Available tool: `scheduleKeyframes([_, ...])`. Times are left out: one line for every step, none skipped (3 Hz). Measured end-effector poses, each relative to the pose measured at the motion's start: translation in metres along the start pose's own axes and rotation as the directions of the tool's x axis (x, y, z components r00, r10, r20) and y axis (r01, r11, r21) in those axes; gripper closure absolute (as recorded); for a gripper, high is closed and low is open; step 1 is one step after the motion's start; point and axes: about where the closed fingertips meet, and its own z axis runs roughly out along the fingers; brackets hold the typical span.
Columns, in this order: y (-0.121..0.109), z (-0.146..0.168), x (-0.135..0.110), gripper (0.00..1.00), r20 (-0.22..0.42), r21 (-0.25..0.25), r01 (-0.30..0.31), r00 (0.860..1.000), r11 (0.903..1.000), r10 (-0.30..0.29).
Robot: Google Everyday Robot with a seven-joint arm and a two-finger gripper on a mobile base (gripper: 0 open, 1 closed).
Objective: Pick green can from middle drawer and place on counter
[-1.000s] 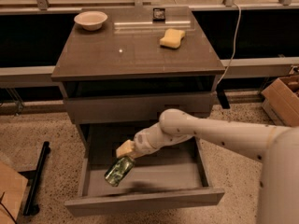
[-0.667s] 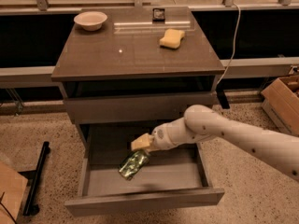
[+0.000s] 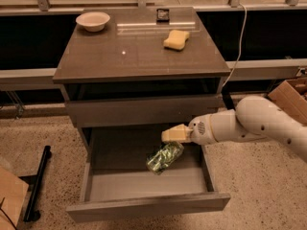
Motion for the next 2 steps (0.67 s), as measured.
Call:
scheduleKeyframes([0.030, -0.061, -0.042, 1.00, 0.058, 0.103, 0.102, 0.992, 0.9895, -0.108])
scheduleKeyframes([0.054, -0.107, -0.105, 1.00, 0.101, 0.234, 0.180, 0.973, 0.9555, -0.208])
